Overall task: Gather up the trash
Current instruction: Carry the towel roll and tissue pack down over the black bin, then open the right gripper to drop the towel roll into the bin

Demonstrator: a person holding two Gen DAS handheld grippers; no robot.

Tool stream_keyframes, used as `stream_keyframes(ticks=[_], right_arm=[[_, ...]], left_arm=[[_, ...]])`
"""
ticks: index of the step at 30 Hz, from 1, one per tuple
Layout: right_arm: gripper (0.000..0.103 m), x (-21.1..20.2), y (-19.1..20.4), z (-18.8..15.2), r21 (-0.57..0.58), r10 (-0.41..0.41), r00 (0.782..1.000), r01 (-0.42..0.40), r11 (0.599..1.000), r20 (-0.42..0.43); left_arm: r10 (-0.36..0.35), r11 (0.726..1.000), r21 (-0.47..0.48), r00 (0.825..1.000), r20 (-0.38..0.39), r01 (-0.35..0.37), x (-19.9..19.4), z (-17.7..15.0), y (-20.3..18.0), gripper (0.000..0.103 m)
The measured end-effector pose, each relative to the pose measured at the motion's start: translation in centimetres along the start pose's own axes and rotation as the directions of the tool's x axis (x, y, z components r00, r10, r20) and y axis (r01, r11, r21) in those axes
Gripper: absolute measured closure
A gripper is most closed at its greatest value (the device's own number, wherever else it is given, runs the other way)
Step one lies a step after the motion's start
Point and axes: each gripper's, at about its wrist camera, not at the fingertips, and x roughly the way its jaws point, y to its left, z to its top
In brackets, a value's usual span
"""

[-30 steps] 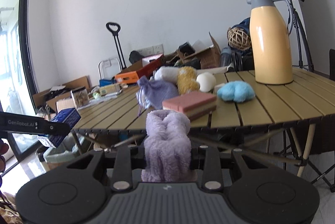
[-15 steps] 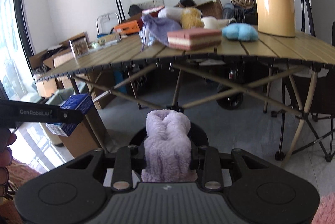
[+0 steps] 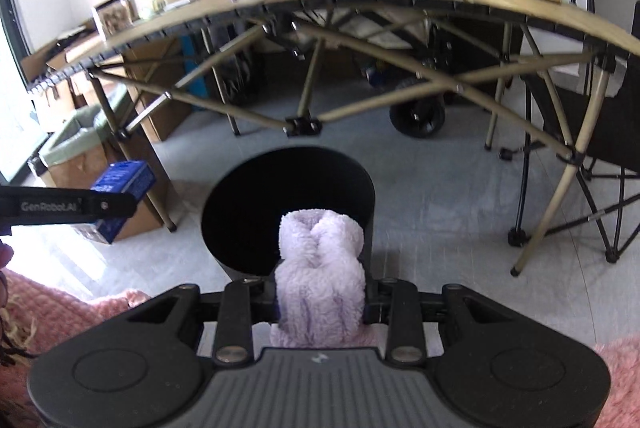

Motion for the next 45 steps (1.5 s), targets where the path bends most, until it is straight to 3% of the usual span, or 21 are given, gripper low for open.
stream_keyframes(ticks=[14, 22, 33, 45], right_arm=[[0.072, 4.0, -1.1, 0.2, 0.024, -0.049, 0.991, 0.053, 0.998, -0.123], [0.072, 5.2, 0.4, 2.5, -0.024, -0.031, 0.994, 0.029, 0.999, -0.109], [0.072, 10.1, 3.7, 6.4, -0.068, -0.005, 0.989, -0.006, 0.998, -0.150], [0.072, 15.5, 4.9, 8.6, -0.010, -0.028, 0.962, 0.026, 1.000, -0.271]], left_arm=[[0.021, 0.999, -0.042, 0.996, -0.089, -0.025, 3.4, 0.3, 1.3, 0.051], [0.047, 0.997, -0.059, 0.992, -0.119, -0.055, 5.2, 0.7, 2.2, 0.051], [0.080, 0.992, -0.085, 0.987, -0.140, -0.093, 6.6, 1.0, 4.0, 0.051], [0.136, 0.987, -0.063, 0.981, -0.140, -0.146, 8.1, 1.8, 4.6, 0.051]])
